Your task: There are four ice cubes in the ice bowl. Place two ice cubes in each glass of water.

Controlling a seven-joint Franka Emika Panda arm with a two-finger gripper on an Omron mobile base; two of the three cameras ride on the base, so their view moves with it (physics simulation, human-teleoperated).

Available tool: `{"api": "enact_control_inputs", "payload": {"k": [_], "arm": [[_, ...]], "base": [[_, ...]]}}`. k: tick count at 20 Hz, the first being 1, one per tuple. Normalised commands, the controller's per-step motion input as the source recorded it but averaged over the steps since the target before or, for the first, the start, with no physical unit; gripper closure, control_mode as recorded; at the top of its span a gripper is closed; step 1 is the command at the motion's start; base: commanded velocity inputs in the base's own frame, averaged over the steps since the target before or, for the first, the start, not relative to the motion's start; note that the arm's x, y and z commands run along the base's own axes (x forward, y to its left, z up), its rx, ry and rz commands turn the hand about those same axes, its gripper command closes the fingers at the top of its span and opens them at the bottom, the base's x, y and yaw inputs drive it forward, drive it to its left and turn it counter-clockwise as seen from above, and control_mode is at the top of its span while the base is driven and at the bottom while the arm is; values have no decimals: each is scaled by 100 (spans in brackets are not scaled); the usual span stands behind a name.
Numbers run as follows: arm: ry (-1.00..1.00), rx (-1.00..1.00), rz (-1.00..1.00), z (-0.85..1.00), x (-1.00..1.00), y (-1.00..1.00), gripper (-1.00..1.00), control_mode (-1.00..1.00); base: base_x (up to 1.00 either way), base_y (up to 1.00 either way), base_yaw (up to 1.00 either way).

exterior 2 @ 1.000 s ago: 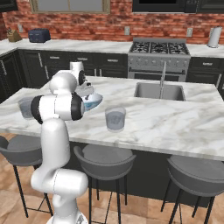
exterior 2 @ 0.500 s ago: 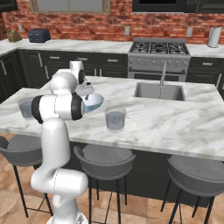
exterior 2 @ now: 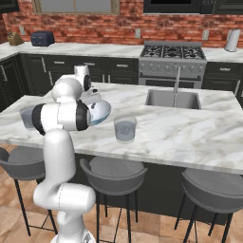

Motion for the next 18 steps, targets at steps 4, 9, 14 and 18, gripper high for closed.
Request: {"api": "enact_control_inputs", "payload": {"k": [4,9,14,18], "arm": [[-1,-4,0,0,-12,0,-100,-100],[-2,-5,0,-3,-12,0,-100,-100],[-3,-4,0,-4,-22,0,-100,-100],[-2,-3,0,-6,-12,0,-100,-100]], "base": [[0,0,0],[0,0,0],[0,0,0],[0,0,0]]}}
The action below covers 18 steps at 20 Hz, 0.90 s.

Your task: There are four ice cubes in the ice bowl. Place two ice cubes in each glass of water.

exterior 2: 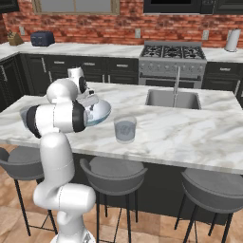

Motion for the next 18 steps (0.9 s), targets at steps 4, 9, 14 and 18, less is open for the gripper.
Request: {"api": "enact_control_inputs", "payload": {"k": [4,9,14,18], "arm": [[-1,-3,0,-13,0,0,-100,-100],[-1,-2,0,-7,0,-1,-100,-100],[-2,-2,0,0,12,0,-100,-100],[-3,-2,0,0,27,0,-100,-100]], "base": [[0,0,0],[0,0,0],[0,0,0],[0,0,0]]}}
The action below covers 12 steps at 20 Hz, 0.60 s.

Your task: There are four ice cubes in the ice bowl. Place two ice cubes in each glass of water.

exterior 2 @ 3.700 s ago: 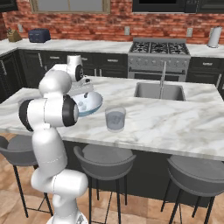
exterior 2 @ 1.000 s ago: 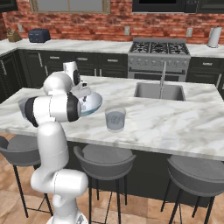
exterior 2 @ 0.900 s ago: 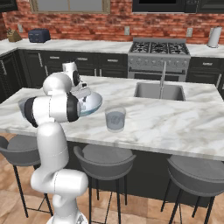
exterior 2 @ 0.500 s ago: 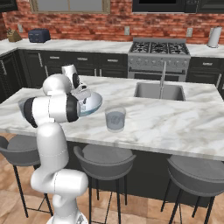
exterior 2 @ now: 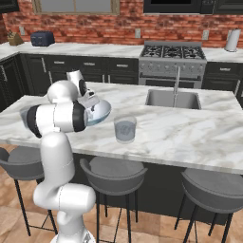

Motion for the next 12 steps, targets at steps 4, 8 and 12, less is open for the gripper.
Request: {"api": "enact_control_inputs", "payload": {"k": [4,8,12], "arm": [[-1,0,0,0,32,3,-100,-100],[0,0,0,0,10,9,-100,-100],[0,0,0,-3,0,3,-100,-100]], "base": [[0,0,0],[0,0,0],[0,0,0]]}}
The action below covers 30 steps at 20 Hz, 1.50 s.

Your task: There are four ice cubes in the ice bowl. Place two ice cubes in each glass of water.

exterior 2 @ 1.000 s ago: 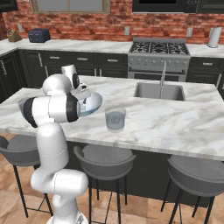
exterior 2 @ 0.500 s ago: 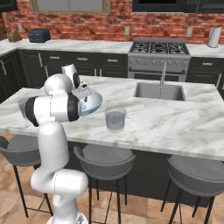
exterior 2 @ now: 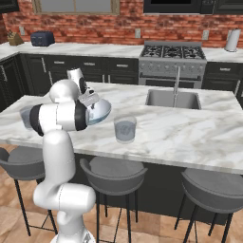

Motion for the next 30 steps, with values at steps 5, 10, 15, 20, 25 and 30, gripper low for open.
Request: {"api": "enact_control_inputs", "payload": {"k": [5,10,15,20,25,30], "arm": [[0,0,0,-16,0,0,-100,-100],[0,0,0,-21,0,0,-100,-100],[0,0,0,-18,0,0,100,-100],[0,0,0,-24,-6,0,100,-100],[0,0,0,-8,-4,0,100,-100],[0,2,0,33,-9,3,100,-100]], "base": [[0,0,0],[0,0,0],[0,0,0],[0,0,0],[0,0,0],[0,0,0]]}}
